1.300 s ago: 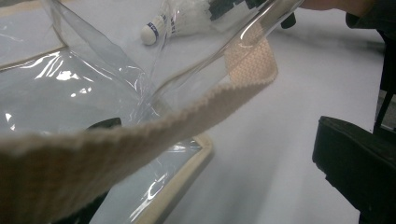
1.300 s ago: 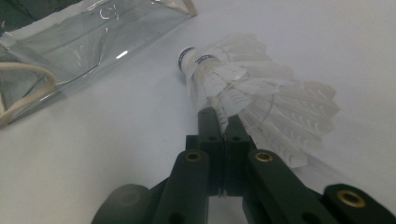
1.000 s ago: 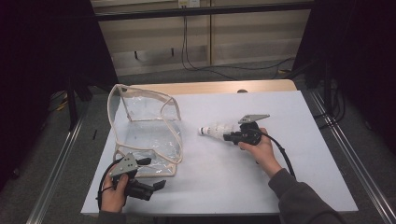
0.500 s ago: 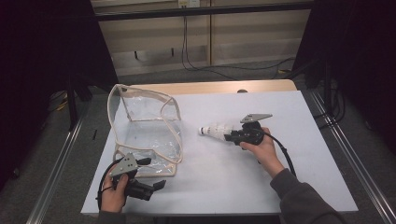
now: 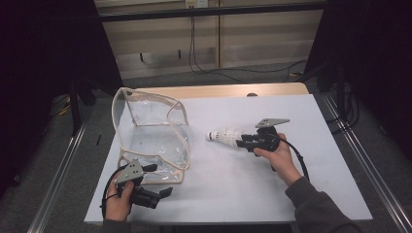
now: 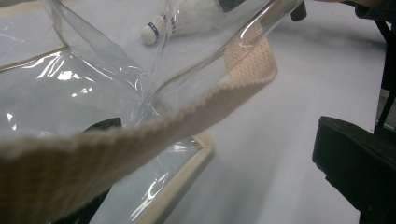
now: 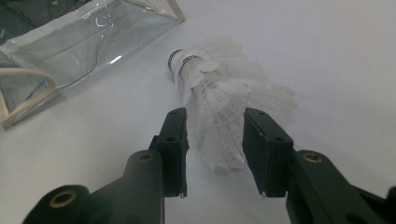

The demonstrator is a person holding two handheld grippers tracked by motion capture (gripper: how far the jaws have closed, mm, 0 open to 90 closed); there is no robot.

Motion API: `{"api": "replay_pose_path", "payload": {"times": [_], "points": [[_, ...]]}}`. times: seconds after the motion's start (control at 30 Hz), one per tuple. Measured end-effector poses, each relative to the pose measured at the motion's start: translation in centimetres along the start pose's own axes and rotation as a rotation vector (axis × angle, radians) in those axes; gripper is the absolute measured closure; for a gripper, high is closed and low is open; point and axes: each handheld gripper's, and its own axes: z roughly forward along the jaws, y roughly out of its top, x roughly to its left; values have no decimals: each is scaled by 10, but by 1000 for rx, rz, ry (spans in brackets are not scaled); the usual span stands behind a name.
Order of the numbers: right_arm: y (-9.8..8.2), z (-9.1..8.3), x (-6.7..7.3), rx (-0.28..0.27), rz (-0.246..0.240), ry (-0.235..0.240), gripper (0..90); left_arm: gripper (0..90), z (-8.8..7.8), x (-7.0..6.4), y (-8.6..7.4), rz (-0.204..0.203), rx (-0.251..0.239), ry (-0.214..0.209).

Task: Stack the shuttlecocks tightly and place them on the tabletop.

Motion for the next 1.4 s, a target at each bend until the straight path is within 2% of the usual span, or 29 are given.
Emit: {"api": "replay_pose_path", "payload": {"times": [0.27,0.5,0.63,0.97,1.4], "points": [[-1,3,3,7,-6,1,443,25,0,0,0,0,1,1],[-1,4,3,-8,37,-12,271,25,0,0,0,-2,-1,1],[-1,6,4,-16,51,-10,215,25,0,0,0,1,2,1],[0,13,7,-9,52,-9,164,25,0,0,0,1,3,2],[1,21,11,-4,56,-9,147,25,0,0,0,-1,1,2]]}}
